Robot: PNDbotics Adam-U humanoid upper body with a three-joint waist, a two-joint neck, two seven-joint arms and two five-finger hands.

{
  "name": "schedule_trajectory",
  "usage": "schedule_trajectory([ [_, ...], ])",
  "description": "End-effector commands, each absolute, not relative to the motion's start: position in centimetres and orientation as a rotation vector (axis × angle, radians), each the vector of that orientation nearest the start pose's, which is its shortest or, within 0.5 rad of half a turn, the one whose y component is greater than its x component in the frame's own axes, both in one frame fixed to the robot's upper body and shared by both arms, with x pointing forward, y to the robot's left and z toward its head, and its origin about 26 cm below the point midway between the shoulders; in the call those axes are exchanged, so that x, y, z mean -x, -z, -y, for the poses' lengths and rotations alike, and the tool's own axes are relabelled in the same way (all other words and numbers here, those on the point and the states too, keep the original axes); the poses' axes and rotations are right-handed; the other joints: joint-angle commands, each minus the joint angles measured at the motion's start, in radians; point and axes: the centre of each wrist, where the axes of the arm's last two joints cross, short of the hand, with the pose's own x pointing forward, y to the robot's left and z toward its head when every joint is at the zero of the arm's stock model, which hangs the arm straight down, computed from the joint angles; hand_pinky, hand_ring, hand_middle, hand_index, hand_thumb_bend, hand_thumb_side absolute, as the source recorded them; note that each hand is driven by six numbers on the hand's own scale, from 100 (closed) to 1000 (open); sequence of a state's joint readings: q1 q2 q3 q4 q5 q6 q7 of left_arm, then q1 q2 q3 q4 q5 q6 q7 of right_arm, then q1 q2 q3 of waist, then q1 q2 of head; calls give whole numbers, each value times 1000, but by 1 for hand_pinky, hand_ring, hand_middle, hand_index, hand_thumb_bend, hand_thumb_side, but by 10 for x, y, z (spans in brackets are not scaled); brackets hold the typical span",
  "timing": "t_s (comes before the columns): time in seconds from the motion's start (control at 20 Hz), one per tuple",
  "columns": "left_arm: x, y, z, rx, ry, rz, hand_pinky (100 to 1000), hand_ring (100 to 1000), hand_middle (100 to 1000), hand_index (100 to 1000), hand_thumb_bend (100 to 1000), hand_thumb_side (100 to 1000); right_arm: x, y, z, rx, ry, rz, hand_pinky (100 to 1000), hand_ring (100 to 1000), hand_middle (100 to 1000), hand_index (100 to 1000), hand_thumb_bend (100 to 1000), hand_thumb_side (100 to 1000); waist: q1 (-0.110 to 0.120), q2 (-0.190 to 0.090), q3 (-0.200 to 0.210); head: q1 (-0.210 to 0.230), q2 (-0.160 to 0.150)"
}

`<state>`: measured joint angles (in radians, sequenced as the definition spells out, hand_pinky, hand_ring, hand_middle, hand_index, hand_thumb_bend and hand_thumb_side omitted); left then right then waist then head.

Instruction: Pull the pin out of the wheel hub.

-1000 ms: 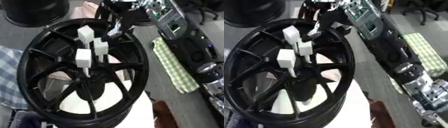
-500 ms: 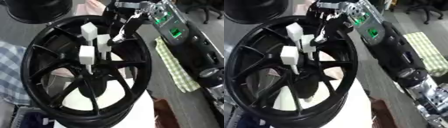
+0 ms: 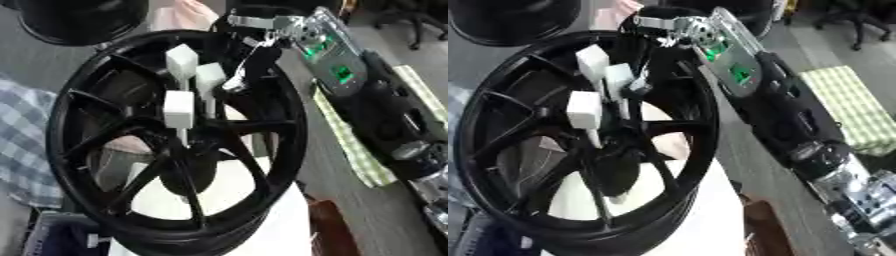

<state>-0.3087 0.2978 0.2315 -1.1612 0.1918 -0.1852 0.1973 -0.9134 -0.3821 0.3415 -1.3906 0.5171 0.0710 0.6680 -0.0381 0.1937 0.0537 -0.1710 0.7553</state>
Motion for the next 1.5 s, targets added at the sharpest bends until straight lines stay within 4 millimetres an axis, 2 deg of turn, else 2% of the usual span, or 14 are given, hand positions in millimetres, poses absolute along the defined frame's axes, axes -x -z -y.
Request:
schedule_trajectory([
  [0.05, -350, -19, -376, -367, -301, 1720, 686, 600, 503, 732, 124, 870, -421, -256, 164, 416, -1629, 1590, 623, 693, 588, 714, 609, 255, 4, -23, 1, -4, 4],
  [0.75, -351, -20, -374, -365, -296, 1712, 687, 605, 506, 734, 129, 871, -416, -261, 162, 319, -1585, 1619, 588, 658, 532, 665, 561, 219, 3, -24, 5, -1, 7],
  [1.05, -351, -20, -374, -366, -294, 1708, 688, 607, 507, 735, 128, 873, -414, -262, 161, 262, -1565, 1610, 575, 635, 481, 614, 545, 187, 2, -24, 7, 0, 9],
  [1.2, -351, -20, -374, -367, -293, 1706, 688, 607, 506, 734, 128, 874, -414, -262, 161, 245, -1574, 1592, 579, 619, 436, 566, 520, 108, 1, -24, 8, 0, 10],
  [1.45, -351, -21, -373, -364, -291, 1708, 688, 607, 505, 734, 127, 875, -416, -260, 164, 244, -1611, 1563, 578, 590, 374, 526, 481, 100, 1, -24, 10, 1, 10],
  [1.5, -351, -21, -373, -364, -290, 1708, 688, 607, 505, 734, 126, 875, -416, -260, 165, 248, -1620, 1558, 574, 580, 357, 524, 422, 100, 1, -24, 10, 2, 10],
])
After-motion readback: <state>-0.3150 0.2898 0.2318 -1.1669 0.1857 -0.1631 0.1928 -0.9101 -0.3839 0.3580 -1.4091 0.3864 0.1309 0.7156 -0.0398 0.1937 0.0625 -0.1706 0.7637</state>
